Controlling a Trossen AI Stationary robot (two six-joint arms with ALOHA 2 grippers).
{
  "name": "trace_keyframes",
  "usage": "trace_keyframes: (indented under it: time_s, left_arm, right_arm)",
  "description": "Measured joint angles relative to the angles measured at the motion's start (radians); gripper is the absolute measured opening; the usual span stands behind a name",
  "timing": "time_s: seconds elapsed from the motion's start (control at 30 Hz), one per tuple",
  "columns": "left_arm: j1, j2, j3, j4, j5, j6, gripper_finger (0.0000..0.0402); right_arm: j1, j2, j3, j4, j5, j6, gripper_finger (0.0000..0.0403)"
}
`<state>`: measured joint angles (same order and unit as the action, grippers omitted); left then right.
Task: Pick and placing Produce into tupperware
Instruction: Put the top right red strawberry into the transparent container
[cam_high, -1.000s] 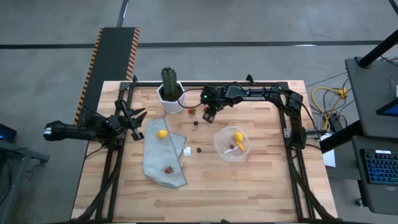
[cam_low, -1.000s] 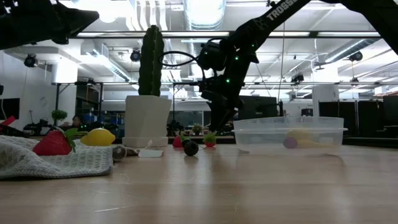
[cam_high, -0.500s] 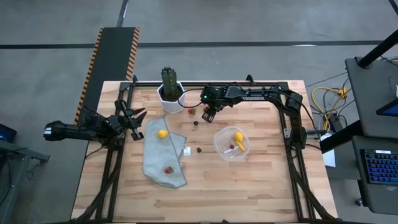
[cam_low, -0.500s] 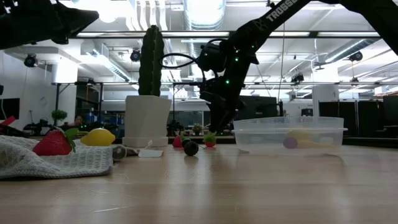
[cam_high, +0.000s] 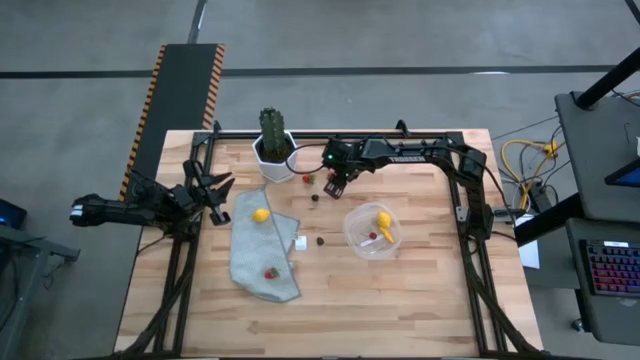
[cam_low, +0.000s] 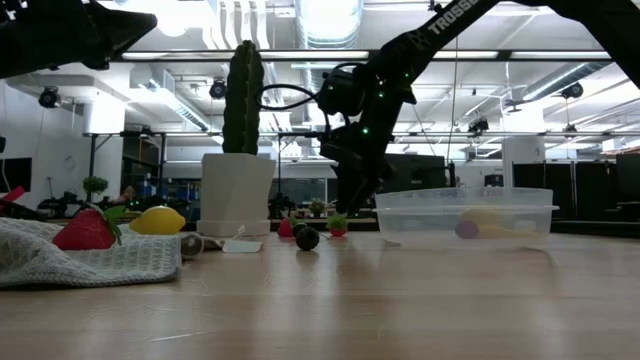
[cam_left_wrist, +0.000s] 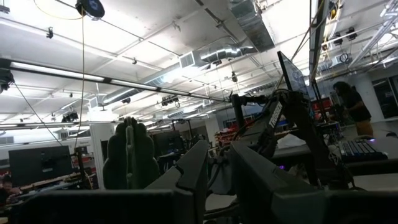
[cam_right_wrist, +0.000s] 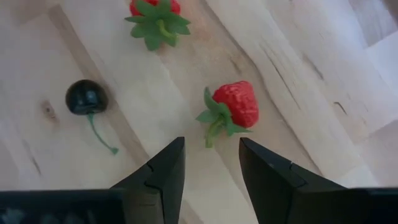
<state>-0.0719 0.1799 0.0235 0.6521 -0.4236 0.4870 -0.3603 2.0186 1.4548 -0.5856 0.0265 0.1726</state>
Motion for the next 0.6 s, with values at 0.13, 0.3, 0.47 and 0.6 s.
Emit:
trace_keyframes:
  time_s: [0.13,0.3,0.47,0.6]
  left_arm:
    - [0.0,0.0,0.0,0.0,0.0,0.0,0.0057]
    - [0.0,0.0,0.0,0.011,0.0,0.0,0.0057]
    - [0.0,0.0,0.0,0.013,0.001,0.0,0.0057]
    - [0.0,0.0,0.0,0.013,0.002,0.0,0.0057]
  right_arm:
    - [0.0,0.0,-0.001,0.017,0.0,0.001,0.0148]
    - [0.0,0.0,-0.005,0.031,0.0,0.003,0.0145]
    - [0.0,0.039,-0.006,0.038,-0.02,0.003,0.0139]
    - [0.0,0.066,-0.005,0.038,-0.025,-0.005,0.0141]
